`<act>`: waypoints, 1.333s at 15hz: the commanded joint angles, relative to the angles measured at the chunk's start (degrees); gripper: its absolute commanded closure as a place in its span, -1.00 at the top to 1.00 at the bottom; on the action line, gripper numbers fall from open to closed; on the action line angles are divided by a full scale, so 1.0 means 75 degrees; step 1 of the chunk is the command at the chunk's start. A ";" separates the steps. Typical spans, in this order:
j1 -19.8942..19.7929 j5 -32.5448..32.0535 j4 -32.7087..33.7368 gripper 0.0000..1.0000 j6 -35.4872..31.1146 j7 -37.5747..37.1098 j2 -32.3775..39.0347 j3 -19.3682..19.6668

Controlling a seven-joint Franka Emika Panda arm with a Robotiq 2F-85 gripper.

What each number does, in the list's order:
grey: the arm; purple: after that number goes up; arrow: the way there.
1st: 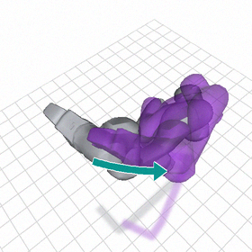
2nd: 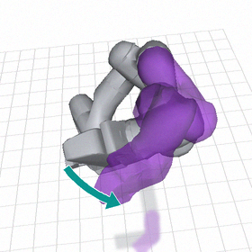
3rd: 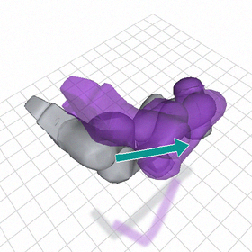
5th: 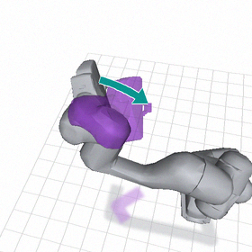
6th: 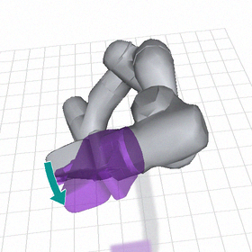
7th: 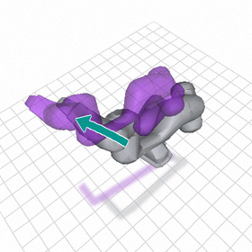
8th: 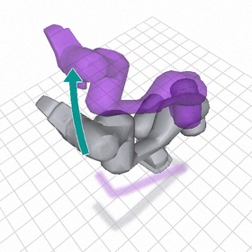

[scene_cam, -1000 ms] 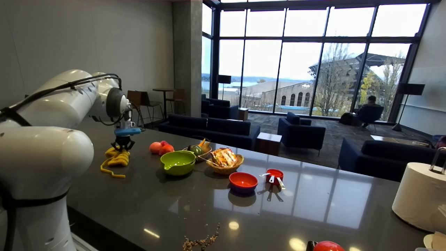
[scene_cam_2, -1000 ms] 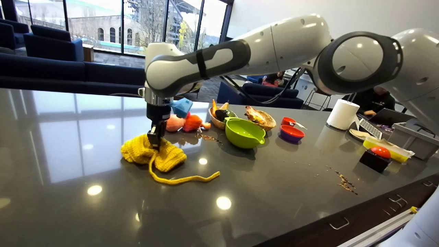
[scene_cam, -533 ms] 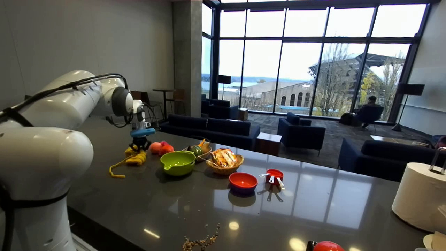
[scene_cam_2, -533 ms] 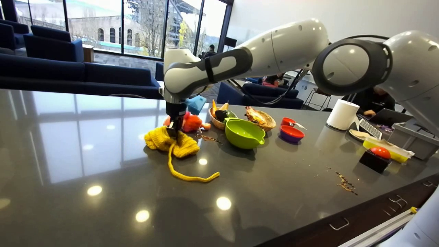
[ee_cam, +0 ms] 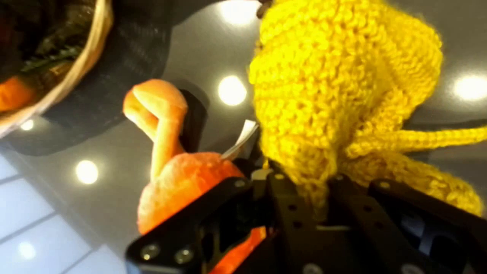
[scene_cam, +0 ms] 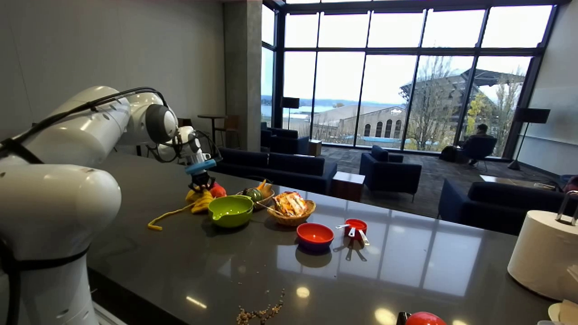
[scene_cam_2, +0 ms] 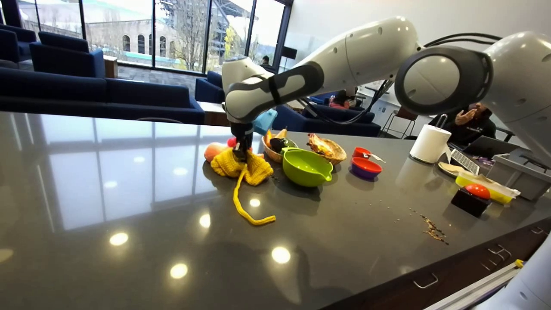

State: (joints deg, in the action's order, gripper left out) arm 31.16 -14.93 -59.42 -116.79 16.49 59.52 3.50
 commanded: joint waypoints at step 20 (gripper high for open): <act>0.0281 0.0391 -0.6062 -0.92 0.0736 -0.3377 -0.6012 -0.1315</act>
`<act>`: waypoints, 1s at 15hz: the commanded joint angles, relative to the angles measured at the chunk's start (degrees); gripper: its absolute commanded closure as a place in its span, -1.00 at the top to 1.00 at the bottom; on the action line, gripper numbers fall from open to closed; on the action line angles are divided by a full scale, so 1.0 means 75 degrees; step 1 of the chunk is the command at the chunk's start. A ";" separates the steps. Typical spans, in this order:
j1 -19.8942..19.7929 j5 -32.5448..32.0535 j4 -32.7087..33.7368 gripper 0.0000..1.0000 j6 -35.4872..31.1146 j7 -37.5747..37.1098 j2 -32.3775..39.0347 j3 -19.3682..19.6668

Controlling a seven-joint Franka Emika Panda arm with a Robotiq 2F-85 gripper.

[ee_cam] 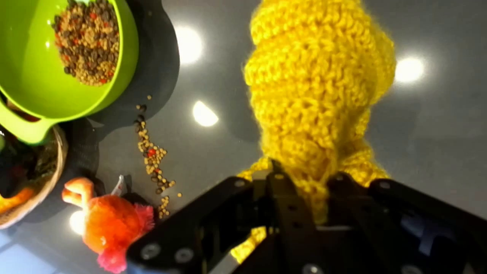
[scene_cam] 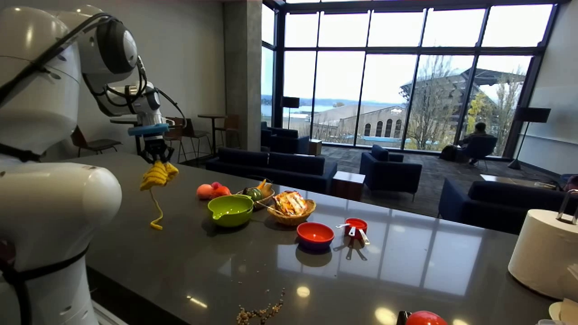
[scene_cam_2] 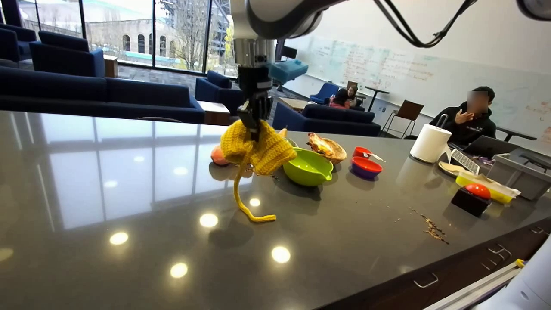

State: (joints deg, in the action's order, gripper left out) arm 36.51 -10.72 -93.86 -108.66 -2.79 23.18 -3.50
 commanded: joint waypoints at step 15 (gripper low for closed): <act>-0.3492 -0.0096 -0.6920 -0.92 -0.1552 -0.1806 -0.6151 -0.0391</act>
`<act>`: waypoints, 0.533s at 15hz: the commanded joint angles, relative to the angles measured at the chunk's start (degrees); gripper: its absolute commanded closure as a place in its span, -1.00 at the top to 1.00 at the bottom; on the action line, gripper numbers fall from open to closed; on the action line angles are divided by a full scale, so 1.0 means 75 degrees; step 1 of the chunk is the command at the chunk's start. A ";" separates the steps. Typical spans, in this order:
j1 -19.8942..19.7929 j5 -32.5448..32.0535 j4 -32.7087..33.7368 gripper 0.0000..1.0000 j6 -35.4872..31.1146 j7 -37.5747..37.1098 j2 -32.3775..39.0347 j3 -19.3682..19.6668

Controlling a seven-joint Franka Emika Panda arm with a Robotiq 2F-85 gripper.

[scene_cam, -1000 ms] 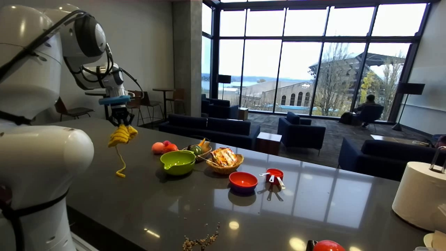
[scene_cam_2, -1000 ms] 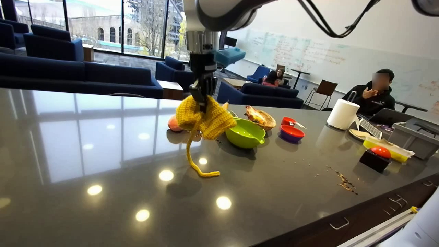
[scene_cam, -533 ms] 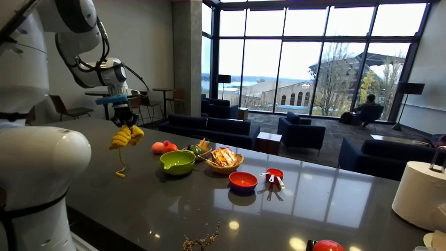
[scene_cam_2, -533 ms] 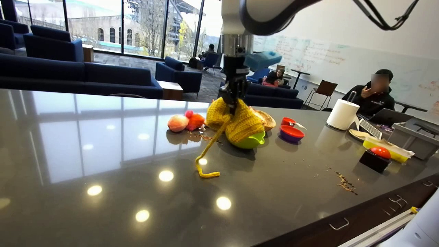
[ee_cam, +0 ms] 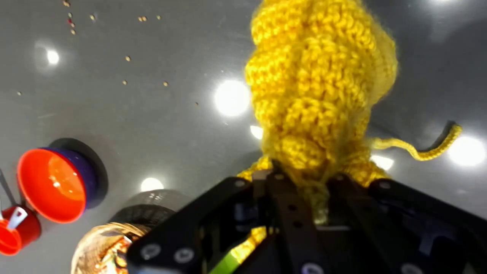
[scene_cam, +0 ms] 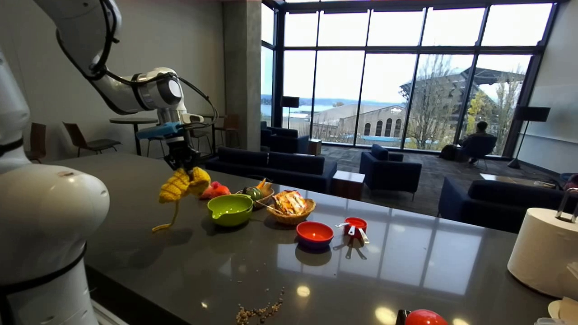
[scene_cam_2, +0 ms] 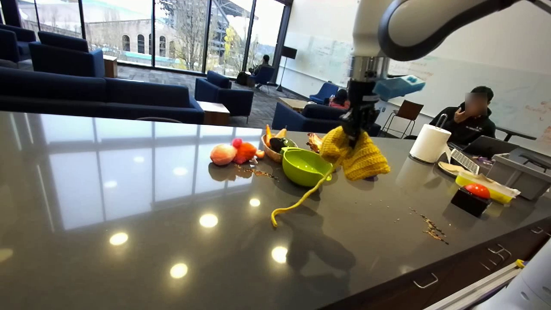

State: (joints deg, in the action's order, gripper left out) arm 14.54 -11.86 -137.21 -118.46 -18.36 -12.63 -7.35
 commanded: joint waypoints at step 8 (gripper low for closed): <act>-0.2470 -0.0367 -0.2478 -0.92 0.0090 0.1177 -0.3953 0.1174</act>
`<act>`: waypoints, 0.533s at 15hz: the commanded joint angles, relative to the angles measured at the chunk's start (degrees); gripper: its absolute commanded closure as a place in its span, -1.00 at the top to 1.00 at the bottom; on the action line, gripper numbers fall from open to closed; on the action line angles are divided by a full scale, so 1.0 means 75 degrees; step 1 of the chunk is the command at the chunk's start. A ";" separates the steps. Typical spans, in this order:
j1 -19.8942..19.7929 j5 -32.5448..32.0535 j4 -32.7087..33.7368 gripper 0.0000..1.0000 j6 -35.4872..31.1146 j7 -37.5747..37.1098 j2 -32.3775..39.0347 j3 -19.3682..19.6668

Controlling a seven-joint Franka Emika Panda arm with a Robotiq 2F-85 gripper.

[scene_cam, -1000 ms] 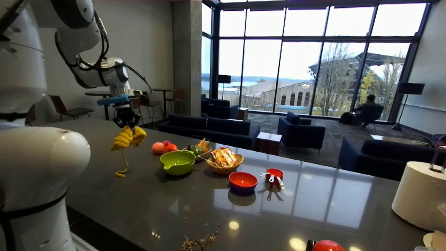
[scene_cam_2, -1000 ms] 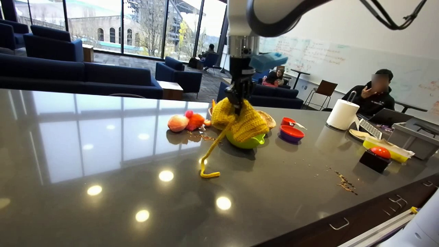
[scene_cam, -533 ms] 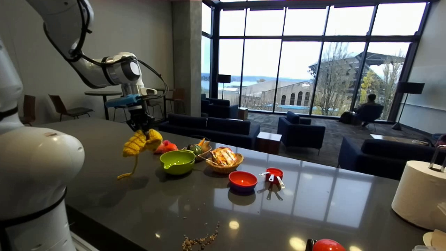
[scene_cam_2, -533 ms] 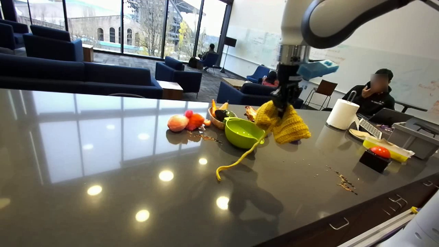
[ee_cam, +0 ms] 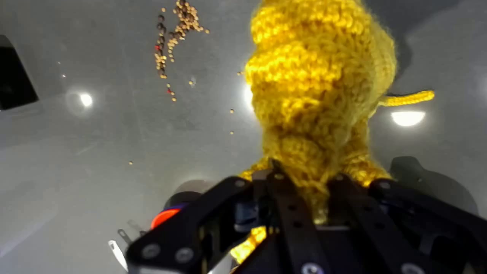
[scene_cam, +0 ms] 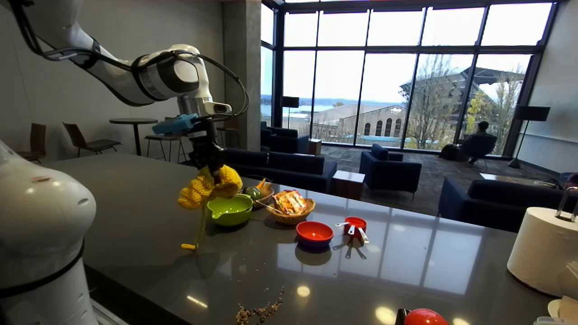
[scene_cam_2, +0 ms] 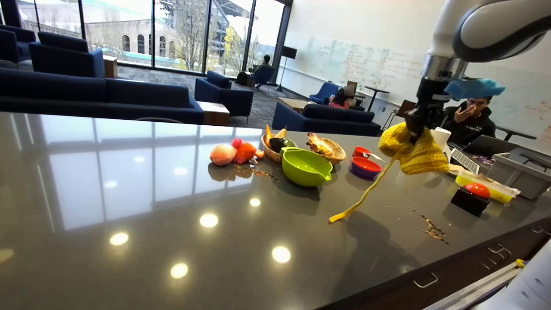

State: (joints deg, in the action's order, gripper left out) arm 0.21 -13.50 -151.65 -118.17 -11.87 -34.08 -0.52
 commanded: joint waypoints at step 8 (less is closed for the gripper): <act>-0.1662 -0.0173 -0.0500 -0.92 -0.0354 -0.0019 -0.0776 0.0438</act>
State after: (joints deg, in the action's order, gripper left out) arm -9.73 -14.05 -156.12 -118.65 -9.00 -43.52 4.04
